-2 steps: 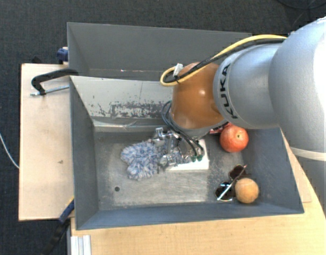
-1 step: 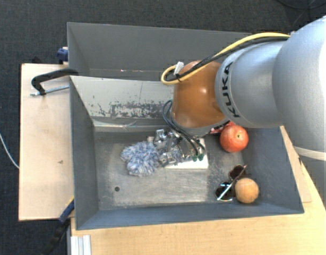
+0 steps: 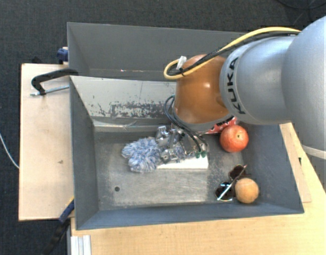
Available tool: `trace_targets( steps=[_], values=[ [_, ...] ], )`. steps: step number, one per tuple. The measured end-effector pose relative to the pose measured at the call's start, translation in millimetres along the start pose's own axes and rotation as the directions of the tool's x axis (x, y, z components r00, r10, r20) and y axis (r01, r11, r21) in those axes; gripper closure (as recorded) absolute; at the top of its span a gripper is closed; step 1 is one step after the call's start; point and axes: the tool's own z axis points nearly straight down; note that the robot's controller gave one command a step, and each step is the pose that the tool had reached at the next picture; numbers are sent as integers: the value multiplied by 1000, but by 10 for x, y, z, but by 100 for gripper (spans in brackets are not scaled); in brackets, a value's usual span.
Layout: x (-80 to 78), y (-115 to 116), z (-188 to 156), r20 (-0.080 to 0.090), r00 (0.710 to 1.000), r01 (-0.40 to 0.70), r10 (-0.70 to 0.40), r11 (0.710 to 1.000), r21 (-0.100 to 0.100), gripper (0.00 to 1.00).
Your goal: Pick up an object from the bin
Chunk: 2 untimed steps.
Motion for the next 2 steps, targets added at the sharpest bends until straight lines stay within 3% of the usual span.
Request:
trace_targets(
  steps=[2],
  values=[
    [-19, 3, -401, 10, 1000, 0, 0, 1000, 1, 100]
  ],
)
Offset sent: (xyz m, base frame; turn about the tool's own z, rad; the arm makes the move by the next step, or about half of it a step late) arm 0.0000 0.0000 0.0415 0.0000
